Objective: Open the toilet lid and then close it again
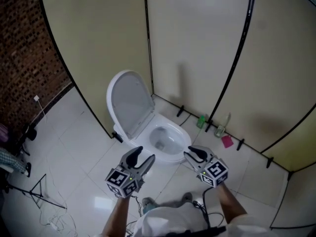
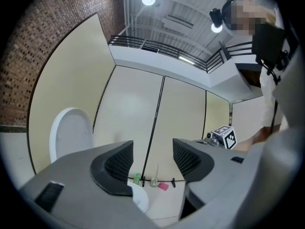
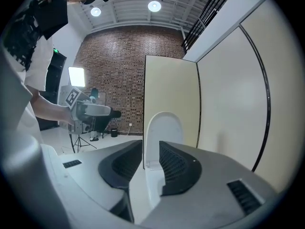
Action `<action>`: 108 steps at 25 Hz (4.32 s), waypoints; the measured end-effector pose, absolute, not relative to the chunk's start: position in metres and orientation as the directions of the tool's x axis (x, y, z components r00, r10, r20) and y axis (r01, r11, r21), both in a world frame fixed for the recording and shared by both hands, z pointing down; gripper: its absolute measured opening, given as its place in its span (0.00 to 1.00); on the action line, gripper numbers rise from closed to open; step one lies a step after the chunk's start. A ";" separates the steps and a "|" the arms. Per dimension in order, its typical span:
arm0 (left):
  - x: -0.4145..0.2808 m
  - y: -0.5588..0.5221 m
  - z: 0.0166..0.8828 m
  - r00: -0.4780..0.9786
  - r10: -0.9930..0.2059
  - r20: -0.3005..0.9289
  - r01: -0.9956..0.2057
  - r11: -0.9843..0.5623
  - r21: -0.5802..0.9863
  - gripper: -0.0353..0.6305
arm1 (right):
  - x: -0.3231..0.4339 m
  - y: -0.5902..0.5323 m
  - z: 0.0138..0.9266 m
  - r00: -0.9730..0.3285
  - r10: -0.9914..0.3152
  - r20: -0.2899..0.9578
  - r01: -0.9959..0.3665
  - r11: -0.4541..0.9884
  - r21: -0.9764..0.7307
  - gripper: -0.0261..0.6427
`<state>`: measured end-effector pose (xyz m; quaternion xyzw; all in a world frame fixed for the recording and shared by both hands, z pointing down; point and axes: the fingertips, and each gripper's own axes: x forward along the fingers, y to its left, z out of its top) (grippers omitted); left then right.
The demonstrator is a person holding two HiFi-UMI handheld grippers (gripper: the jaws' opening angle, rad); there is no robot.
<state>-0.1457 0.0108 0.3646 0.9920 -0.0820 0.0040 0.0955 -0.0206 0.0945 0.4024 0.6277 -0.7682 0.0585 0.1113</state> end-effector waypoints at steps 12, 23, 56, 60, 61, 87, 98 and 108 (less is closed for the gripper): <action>-0.186 -0.064 0.421 0.903 -0.421 0.086 -0.428 -0.866 0.258 0.44 | -0.016 0.089 0.412 -0.261 -0.927 0.269 -0.958 0.284 0.048 0.20; -0.204 -0.307 0.383 0.915 -0.360 0.180 -0.388 -0.908 0.159 0.46 | -0.065 0.040 0.438 -0.030 -0.957 0.288 -0.999 0.019 -0.040 0.20; -0.031 -0.242 0.438 0.817 -0.308 0.488 -0.216 -0.947 -0.236 0.34 | -0.030 0.100 0.467 0.117 -0.956 0.268 -0.964 -0.173 -0.199 0.20; -0.009 -0.162 0.472 0.808 -0.345 0.477 -0.163 -0.910 -0.382 0.34 | -0.020 0.136 0.497 0.107 -0.950 0.295 -0.954 -0.181 -0.237 0.20; -0.005 -0.147 0.481 0.806 -0.364 0.468 -0.154 -0.891 -0.427 0.34 | -0.016 0.146 0.506 0.108 -0.946 0.304 -0.950 -0.189 -0.250 0.20; 0.064 0.065 0.860 0.603 -0.153 0.783 0.502 -0.690 -0.521 0.67 | 0.012 0.232 0.697 0.087 -0.901 0.426 -0.876 -0.272 -0.398 0.20; 0.069 0.065 0.841 0.594 -0.025 0.804 0.439 -0.827 -0.351 0.68 | 0.027 0.233 0.681 0.125 -0.898 0.421 -0.882 -0.295 -0.366 0.20; 0.034 0.090 0.560 0.806 0.369 0.463 0.372 -0.924 0.088 0.68 | 0.045 0.195 0.516 0.247 -0.936 0.250 -0.942 -0.293 -0.166 0.20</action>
